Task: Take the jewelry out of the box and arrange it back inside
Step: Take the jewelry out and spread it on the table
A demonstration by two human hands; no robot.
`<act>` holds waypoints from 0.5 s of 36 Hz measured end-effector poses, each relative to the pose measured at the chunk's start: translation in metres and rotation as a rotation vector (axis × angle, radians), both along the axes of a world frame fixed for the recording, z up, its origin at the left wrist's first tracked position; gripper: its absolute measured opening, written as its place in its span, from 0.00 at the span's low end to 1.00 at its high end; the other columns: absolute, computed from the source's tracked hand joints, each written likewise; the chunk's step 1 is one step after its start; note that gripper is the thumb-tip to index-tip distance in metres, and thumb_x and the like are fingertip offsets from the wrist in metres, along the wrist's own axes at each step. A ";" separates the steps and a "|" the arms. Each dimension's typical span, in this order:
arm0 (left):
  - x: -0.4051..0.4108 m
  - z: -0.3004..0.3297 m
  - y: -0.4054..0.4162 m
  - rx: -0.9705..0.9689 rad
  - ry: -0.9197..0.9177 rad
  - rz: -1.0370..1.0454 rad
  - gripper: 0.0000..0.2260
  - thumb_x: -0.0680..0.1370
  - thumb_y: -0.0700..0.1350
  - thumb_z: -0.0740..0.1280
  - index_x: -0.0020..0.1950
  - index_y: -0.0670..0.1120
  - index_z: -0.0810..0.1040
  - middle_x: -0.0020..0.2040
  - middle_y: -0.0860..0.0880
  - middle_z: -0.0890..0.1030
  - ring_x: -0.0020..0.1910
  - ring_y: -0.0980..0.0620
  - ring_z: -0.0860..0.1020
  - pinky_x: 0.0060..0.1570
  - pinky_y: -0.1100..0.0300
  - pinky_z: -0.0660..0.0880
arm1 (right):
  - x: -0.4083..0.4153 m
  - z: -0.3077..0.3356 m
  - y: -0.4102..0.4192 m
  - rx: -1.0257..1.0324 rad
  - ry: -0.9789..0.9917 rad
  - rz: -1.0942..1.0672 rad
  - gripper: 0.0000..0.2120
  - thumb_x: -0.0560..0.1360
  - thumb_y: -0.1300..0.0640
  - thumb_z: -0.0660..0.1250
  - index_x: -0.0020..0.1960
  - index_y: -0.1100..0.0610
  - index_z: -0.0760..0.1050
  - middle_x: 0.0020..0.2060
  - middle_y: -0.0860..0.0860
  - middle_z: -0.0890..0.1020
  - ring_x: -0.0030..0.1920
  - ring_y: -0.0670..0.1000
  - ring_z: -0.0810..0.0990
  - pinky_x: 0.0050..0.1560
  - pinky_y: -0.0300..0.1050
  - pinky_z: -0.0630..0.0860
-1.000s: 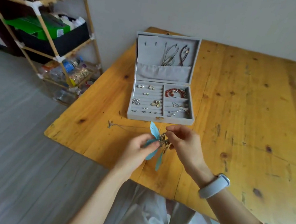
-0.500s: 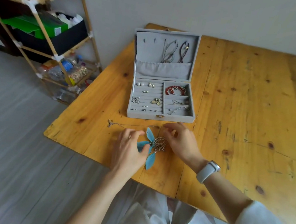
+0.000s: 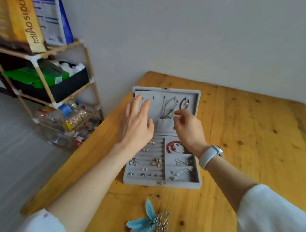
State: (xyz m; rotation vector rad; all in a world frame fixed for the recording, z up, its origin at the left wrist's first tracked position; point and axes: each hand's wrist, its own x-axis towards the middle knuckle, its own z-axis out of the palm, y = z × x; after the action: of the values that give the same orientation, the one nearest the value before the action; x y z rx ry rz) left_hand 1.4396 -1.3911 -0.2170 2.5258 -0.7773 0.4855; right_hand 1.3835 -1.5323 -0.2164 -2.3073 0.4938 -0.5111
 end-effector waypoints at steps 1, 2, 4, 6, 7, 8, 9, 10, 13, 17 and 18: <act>0.008 0.003 -0.005 0.020 -0.006 0.005 0.26 0.76 0.43 0.63 0.73 0.44 0.60 0.75 0.44 0.56 0.72 0.42 0.56 0.67 0.46 0.59 | 0.010 0.001 -0.002 -0.028 -0.010 -0.022 0.13 0.77 0.56 0.58 0.59 0.56 0.73 0.43 0.55 0.83 0.47 0.58 0.80 0.47 0.52 0.76; 0.016 0.006 -0.009 0.050 -0.005 0.010 0.28 0.76 0.43 0.63 0.74 0.46 0.57 0.76 0.45 0.52 0.74 0.42 0.52 0.68 0.45 0.57 | 0.019 0.002 -0.004 -0.066 -0.020 -0.050 0.13 0.78 0.55 0.57 0.61 0.56 0.72 0.44 0.55 0.83 0.48 0.58 0.80 0.47 0.52 0.76; 0.030 0.008 -0.018 0.109 -0.012 0.020 0.32 0.76 0.44 0.62 0.76 0.48 0.50 0.77 0.47 0.47 0.75 0.45 0.45 0.69 0.44 0.53 | 0.035 0.001 -0.009 -0.149 -0.024 -0.125 0.14 0.78 0.54 0.56 0.61 0.56 0.70 0.47 0.56 0.82 0.48 0.60 0.79 0.44 0.50 0.75; 0.042 0.007 -0.024 0.158 -0.005 0.027 0.33 0.76 0.46 0.61 0.76 0.49 0.47 0.77 0.50 0.46 0.75 0.48 0.42 0.70 0.42 0.48 | 0.047 -0.001 -0.014 -0.186 0.005 -0.197 0.14 0.79 0.52 0.55 0.60 0.56 0.69 0.47 0.56 0.82 0.47 0.61 0.80 0.43 0.49 0.73; 0.047 0.005 -0.026 0.176 0.003 0.034 0.33 0.76 0.47 0.61 0.76 0.48 0.47 0.77 0.50 0.47 0.75 0.49 0.43 0.70 0.42 0.46 | 0.052 -0.003 -0.015 -0.189 0.026 -0.221 0.13 0.79 0.51 0.55 0.59 0.57 0.69 0.47 0.56 0.82 0.46 0.61 0.80 0.42 0.49 0.72; 0.049 0.002 -0.026 0.186 0.006 0.039 0.33 0.76 0.47 0.61 0.76 0.48 0.48 0.77 0.51 0.50 0.75 0.50 0.45 0.70 0.42 0.45 | 0.055 -0.005 -0.015 -0.190 0.042 -0.237 0.13 0.78 0.51 0.55 0.57 0.58 0.69 0.46 0.57 0.82 0.46 0.62 0.80 0.41 0.48 0.71; 0.052 -0.001 -0.027 0.183 0.001 0.042 0.32 0.75 0.46 0.61 0.76 0.47 0.50 0.76 0.51 0.52 0.75 0.50 0.47 0.70 0.42 0.46 | 0.058 -0.007 -0.016 -0.189 0.052 -0.249 0.13 0.78 0.50 0.56 0.56 0.58 0.69 0.46 0.57 0.82 0.46 0.62 0.80 0.40 0.48 0.70; 0.054 -0.004 -0.027 0.165 -0.015 0.045 0.32 0.74 0.45 0.62 0.75 0.47 0.53 0.76 0.51 0.54 0.75 0.51 0.49 0.69 0.42 0.47 | 0.061 -0.010 -0.015 -0.189 0.054 -0.260 0.13 0.78 0.51 0.56 0.55 0.59 0.69 0.46 0.57 0.82 0.46 0.62 0.80 0.40 0.47 0.69; 0.056 -0.012 -0.026 0.085 -0.096 0.050 0.31 0.70 0.41 0.65 0.73 0.45 0.61 0.73 0.49 0.62 0.73 0.49 0.57 0.67 0.42 0.53 | 0.066 -0.015 -0.014 -0.189 0.037 -0.292 0.12 0.78 0.51 0.56 0.55 0.59 0.70 0.46 0.56 0.82 0.46 0.62 0.80 0.39 0.46 0.67; 0.060 -0.017 -0.026 0.055 -0.158 0.038 0.31 0.67 0.39 0.67 0.70 0.45 0.65 0.70 0.49 0.67 0.71 0.48 0.62 0.64 0.43 0.59 | 0.066 -0.017 -0.010 -0.236 -0.103 -0.290 0.10 0.78 0.53 0.56 0.53 0.58 0.68 0.39 0.55 0.82 0.41 0.61 0.80 0.35 0.45 0.64; 0.060 -0.018 -0.026 0.049 -0.166 0.037 0.31 0.66 0.39 0.67 0.70 0.45 0.65 0.70 0.49 0.67 0.71 0.48 0.62 0.63 0.43 0.60 | 0.066 -0.017 -0.007 -0.253 -0.127 -0.268 0.10 0.78 0.53 0.56 0.54 0.58 0.68 0.37 0.54 0.82 0.39 0.61 0.80 0.34 0.45 0.63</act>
State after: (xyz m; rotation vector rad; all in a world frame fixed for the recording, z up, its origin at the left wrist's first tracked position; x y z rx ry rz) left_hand 1.4997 -1.4175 -0.2349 2.5737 -0.8126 0.7039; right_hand 1.4496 -1.5392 -0.2333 -2.4388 0.7157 -0.8896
